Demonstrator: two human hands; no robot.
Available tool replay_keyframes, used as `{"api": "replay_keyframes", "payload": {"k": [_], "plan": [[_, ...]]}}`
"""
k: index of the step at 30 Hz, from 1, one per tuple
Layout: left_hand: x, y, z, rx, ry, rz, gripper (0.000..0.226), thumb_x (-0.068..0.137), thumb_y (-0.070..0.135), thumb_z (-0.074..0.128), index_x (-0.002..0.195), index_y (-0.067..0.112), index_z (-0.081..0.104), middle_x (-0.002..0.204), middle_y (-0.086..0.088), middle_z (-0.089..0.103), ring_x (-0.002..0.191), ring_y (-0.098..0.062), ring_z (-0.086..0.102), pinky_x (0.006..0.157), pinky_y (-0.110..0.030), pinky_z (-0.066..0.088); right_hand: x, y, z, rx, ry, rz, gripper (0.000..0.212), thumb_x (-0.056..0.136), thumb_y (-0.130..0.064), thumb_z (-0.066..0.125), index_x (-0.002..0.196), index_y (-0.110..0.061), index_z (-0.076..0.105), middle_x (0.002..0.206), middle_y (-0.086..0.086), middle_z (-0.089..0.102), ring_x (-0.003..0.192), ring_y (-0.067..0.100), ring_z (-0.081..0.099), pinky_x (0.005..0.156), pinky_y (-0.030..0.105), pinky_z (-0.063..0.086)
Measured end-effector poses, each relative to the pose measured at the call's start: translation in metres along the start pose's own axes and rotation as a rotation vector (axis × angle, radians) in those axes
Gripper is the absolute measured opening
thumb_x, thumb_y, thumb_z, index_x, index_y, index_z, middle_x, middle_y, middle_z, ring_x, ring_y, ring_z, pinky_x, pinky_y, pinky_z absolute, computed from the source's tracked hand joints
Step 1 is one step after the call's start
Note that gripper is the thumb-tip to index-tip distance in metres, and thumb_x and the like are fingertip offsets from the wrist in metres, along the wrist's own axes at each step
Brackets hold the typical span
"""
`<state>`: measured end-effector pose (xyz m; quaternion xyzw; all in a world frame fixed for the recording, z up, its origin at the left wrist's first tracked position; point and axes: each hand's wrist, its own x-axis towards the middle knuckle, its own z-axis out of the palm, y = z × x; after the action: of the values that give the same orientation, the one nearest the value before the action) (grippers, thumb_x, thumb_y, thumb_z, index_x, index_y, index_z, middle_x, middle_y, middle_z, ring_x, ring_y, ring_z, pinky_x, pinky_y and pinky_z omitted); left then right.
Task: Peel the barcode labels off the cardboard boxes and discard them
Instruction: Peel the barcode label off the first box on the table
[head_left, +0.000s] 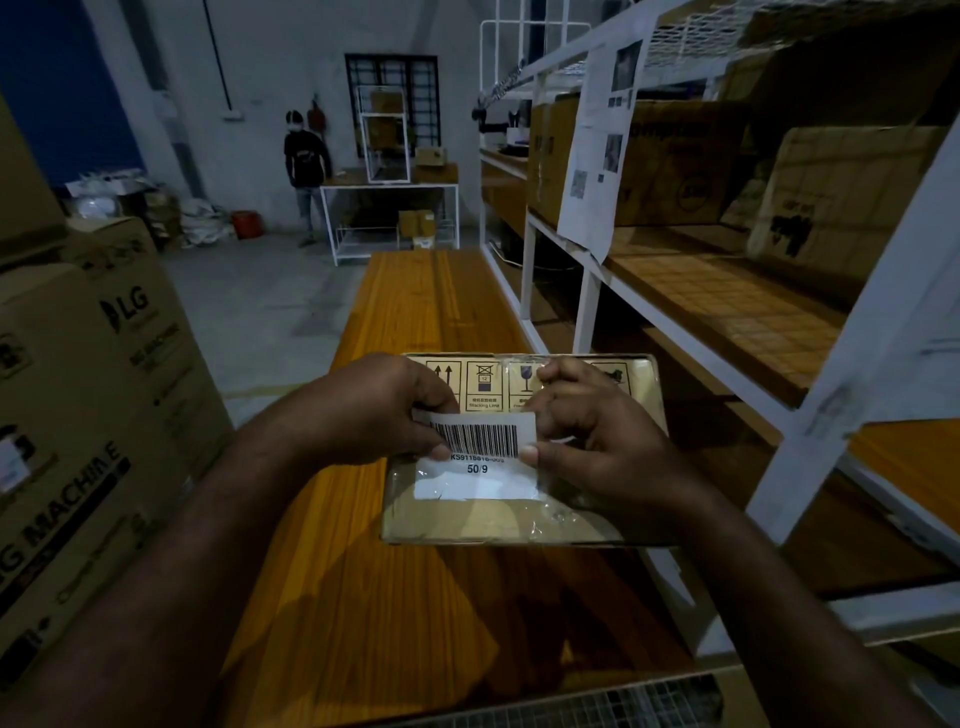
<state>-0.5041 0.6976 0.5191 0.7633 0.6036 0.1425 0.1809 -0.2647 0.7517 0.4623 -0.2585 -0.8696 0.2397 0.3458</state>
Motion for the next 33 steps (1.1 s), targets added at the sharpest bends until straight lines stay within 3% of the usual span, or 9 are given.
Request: {"api": "replay_keyframes", "payload": {"k": [6,8,10,12,16,22,25,28,33], "plan": [[0.001,-0.007,0.0,-0.054,-0.039,0.013,0.014,0.083,0.02,0.078,0.091,0.029,0.072,0.092,0.021,0.067,0.086,-0.002,0.066,0.065,-0.017,0.053,-0.003,-0.005,-0.004,0.083,-0.011,0.051,0.017,0.078,-0.027,0.077,0.073,-0.03,0.061,0.105,-0.015,0.065,0.133,0.007,0.037,0.091,0.022,0.051],[-0.002,-0.008,-0.002,-0.081,-0.049,0.025,0.014,0.083,0.02,0.077,0.088,0.031,0.071,0.089,0.019,0.07,0.081,0.0,0.068,0.065,-0.019,0.055,-0.004,-0.007,-0.006,0.084,-0.001,0.099,0.02,0.073,-0.027,0.082,0.086,-0.024,0.066,0.111,-0.015,0.062,0.133,0.003,0.038,0.094,0.025,0.052],[-0.005,-0.009,-0.003,-0.128,-0.055,0.044,0.014,0.083,0.022,0.078,0.089,0.031,0.071,0.087,0.022,0.071,0.081,0.002,0.068,0.068,-0.022,0.056,-0.005,-0.008,-0.004,-0.093,-0.014,0.072,0.039,0.068,-0.038,0.084,0.102,-0.025,0.069,0.12,-0.018,0.055,0.133,0.0,0.034,0.099,0.028,0.048],[-0.006,-0.009,-0.003,-0.144,-0.049,0.049,0.012,0.082,0.022,0.078,0.09,0.03,0.072,0.086,0.025,0.071,0.081,0.001,0.068,0.069,-0.026,0.057,-0.005,-0.015,0.0,-0.185,-0.053,0.065,0.042,0.069,-0.041,0.083,0.106,-0.026,0.07,0.125,-0.021,0.046,0.134,-0.002,0.028,0.095,0.019,0.048],[-0.007,-0.013,-0.003,-0.178,-0.018,0.032,0.015,0.082,0.022,0.078,0.096,0.022,0.075,0.1,0.012,0.075,0.088,-0.007,0.071,0.076,-0.037,0.061,-0.003,-0.015,0.005,-0.24,-0.044,0.029,0.021,0.075,-0.037,0.079,0.093,-0.027,0.074,0.119,-0.023,0.048,0.133,-0.003,0.024,0.084,-0.002,0.036],[-0.011,-0.019,0.001,-0.283,0.062,0.031,0.031,0.075,0.015,0.082,0.102,0.026,0.072,0.107,0.014,0.073,0.101,-0.002,0.068,0.082,-0.03,0.061,0.002,-0.006,0.004,-0.15,-0.002,0.026,0.019,0.071,-0.042,0.077,0.068,-0.027,0.067,0.106,-0.02,0.062,0.131,0.004,0.034,0.101,0.036,0.04],[-0.012,-0.024,0.004,-0.38,0.115,0.013,0.051,0.072,0.011,0.084,0.111,0.035,0.062,0.111,0.012,0.07,0.101,0.0,0.068,0.08,-0.025,0.06,0.003,-0.003,0.004,-0.107,-0.003,0.016,0.021,0.071,-0.048,0.072,0.066,-0.029,0.064,0.105,-0.019,0.064,0.132,0.005,0.035,0.1,0.037,0.042],[-0.014,-0.027,0.006,-0.36,0.156,0.018,0.052,0.069,0.015,0.086,0.109,0.036,0.062,0.114,0.017,0.067,0.103,0.01,0.062,0.08,-0.018,0.058,0.003,0.0,0.006,-0.094,-0.003,0.004,0.022,0.074,-0.049,0.069,0.071,-0.027,0.067,0.105,-0.017,0.066,0.132,0.005,0.034,0.1,0.034,0.041],[-0.018,-0.038,0.014,-0.382,0.14,0.063,0.045,0.067,0.021,0.088,0.107,0.03,0.07,0.114,0.016,0.069,0.11,0.0,0.063,0.084,-0.027,0.059,0.009,0.001,0.008,-0.105,0.002,-0.02,0.023,0.078,-0.045,0.067,0.086,-0.025,0.074,0.107,-0.02,0.066,0.132,0.004,0.033,0.098,0.02,0.036]]}}
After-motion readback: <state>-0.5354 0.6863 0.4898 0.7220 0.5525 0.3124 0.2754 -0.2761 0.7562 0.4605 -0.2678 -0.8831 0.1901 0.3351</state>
